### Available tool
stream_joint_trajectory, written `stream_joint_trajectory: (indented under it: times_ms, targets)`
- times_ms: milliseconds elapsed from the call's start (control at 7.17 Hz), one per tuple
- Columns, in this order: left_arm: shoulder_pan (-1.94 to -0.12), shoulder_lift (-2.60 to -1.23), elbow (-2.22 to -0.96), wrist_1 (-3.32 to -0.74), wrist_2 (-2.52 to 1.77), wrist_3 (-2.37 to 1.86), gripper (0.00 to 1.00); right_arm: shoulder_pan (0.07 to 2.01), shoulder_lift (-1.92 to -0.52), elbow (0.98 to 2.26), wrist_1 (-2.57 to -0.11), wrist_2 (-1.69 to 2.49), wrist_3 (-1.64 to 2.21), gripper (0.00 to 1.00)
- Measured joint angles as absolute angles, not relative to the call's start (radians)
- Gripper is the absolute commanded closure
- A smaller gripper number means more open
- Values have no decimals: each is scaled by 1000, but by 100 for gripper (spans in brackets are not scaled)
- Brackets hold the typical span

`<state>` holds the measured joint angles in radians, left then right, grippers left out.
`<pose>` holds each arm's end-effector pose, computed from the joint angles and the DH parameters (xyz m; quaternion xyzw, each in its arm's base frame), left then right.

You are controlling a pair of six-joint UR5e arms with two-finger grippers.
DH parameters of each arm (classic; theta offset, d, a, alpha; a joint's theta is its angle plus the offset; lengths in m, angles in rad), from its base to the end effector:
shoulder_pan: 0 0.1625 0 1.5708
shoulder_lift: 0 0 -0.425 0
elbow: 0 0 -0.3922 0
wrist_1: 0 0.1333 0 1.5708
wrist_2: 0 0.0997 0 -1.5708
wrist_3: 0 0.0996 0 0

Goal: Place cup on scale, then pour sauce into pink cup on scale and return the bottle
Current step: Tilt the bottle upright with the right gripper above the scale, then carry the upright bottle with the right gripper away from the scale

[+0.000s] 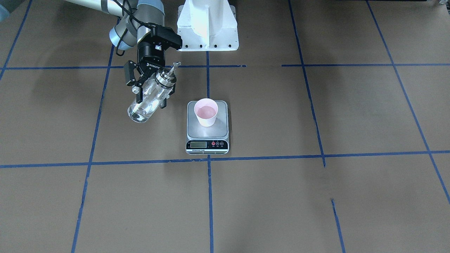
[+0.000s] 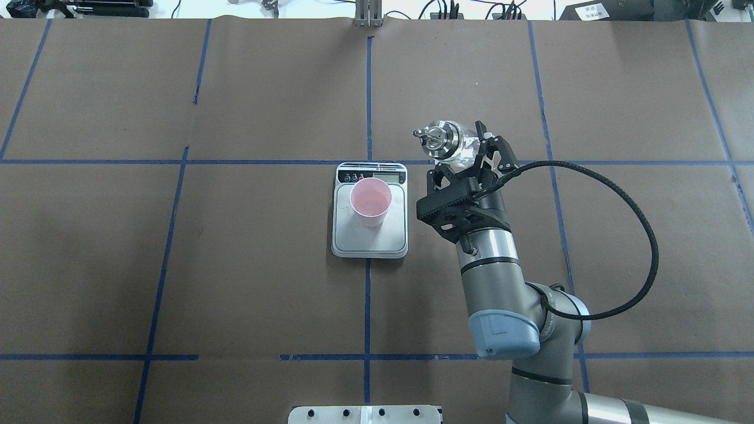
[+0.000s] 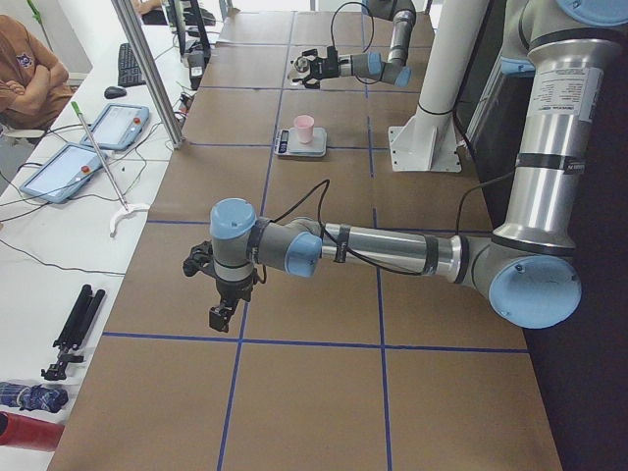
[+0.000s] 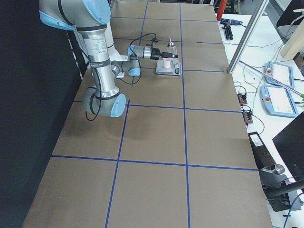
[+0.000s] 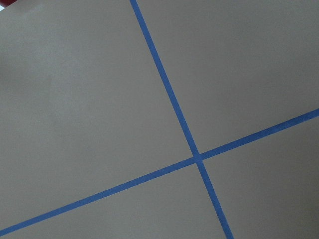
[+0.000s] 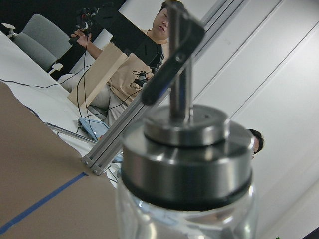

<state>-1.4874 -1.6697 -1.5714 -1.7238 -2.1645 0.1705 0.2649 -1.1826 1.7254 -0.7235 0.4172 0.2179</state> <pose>-0.0315 -0.5539 0.6015 0.1329 0.2847 0.1566 0.9364 -0.4762 -0.3617 0.2625 0.6775 -0.0675 -0.0344 0.7316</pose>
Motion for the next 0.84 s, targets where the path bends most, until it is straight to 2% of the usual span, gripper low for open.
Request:
stream_joint_trajectory:
  times_ms: [837]
  targets:
    - [-1489, -1670, -1608, -1689, -2164, 169, 0, 447, -1415, 1842, -733, 847, 573, 100]
